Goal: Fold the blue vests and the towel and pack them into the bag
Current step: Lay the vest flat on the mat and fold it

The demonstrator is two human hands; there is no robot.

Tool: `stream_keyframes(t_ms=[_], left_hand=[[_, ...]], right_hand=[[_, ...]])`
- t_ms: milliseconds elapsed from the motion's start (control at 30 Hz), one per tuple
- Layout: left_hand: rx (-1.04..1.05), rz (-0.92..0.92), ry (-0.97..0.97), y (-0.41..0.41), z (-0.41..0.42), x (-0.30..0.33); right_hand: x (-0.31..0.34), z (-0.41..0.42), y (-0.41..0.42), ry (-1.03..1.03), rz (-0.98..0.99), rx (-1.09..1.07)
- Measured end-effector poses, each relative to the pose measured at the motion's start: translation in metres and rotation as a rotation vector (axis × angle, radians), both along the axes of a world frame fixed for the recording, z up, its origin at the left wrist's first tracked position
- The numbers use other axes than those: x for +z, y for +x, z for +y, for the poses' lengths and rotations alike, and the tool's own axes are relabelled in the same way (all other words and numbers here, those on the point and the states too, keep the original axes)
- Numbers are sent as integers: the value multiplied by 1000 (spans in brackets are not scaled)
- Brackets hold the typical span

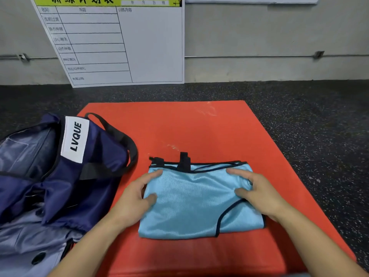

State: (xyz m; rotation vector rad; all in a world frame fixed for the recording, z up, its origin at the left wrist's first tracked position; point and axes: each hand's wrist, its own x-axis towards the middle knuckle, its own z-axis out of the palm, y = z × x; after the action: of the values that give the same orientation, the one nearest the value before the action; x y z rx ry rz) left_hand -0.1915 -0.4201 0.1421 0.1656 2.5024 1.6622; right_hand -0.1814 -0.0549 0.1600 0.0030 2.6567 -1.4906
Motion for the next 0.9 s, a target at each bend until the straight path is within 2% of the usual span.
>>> stream_keyframes(t_ms=[100, 233, 533, 700, 800, 900], left_hand=[[6, 67, -49, -17, 1, 1], [20, 102, -166, -27, 13, -2], [41, 182, -207, -31, 19, 0], [147, 74, -264, -33, 18, -3], [115, 91, -314, -33, 18, -6], [109, 146, -413, -33, 17, -10]], right_hand=[[-3, 6, -13, -44, 24, -29], [-3, 3, -26, -41, -64, -27], [-1, -4, -39, 6, 19, -51], [-7, -10, -41, 7, -20, -44], [-10, -7, -42, -50, -75, -120], [-8, 0, -43, -20, -42, -212]])
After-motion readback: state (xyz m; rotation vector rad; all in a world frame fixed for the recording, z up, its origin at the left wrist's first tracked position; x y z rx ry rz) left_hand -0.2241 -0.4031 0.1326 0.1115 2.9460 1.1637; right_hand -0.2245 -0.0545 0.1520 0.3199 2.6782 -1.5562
